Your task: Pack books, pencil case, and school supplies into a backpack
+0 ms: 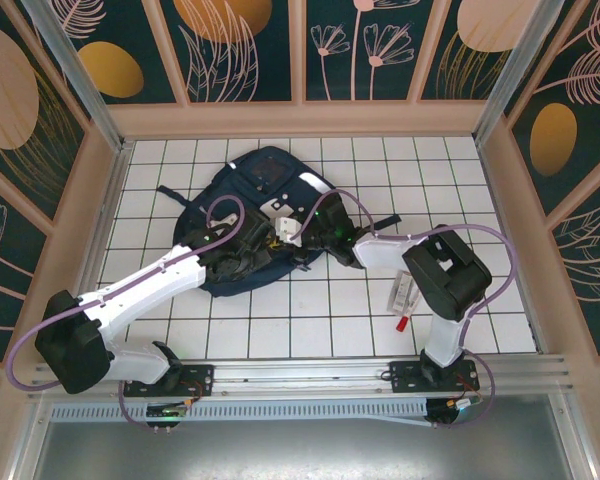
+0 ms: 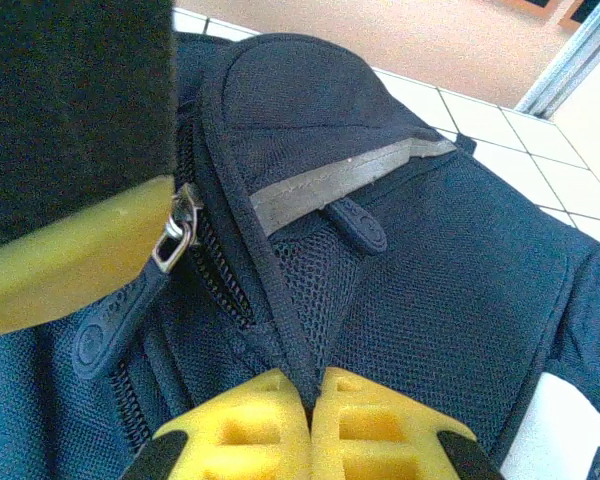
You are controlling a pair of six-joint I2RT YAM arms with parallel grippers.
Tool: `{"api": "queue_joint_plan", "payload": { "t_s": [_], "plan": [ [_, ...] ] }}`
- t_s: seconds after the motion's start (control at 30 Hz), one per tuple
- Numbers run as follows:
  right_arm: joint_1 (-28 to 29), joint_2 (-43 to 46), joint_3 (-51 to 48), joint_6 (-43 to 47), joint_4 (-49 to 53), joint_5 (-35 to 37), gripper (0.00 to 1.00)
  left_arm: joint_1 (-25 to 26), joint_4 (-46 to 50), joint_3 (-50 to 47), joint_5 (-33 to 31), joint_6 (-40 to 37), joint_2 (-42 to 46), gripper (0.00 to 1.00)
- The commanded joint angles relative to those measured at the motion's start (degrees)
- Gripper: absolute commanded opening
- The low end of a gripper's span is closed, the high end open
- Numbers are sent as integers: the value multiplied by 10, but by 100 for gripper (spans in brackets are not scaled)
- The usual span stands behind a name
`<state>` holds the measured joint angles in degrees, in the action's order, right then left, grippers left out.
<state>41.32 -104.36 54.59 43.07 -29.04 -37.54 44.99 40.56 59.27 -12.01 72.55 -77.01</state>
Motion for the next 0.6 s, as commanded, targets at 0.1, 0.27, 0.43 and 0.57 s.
{"api": "queue_joint_plan", "payload": {
  "t_s": [0.1,0.27,0.43,0.57],
  "plan": [
    [24,-17,0,-39,-53,-42,0,-7,18,41,-14,-13,-18,48],
    [29,-13,-6,-42,-57,-45,0,-7,55,65,-67,-27,-47,44],
    [27,-8,-12,-38,-53,-41,0,-9,81,56,-107,-36,-66,34],
    [27,-9,-12,-44,-60,-42,0,-9,52,26,-97,-34,-63,29]
  ]
}}
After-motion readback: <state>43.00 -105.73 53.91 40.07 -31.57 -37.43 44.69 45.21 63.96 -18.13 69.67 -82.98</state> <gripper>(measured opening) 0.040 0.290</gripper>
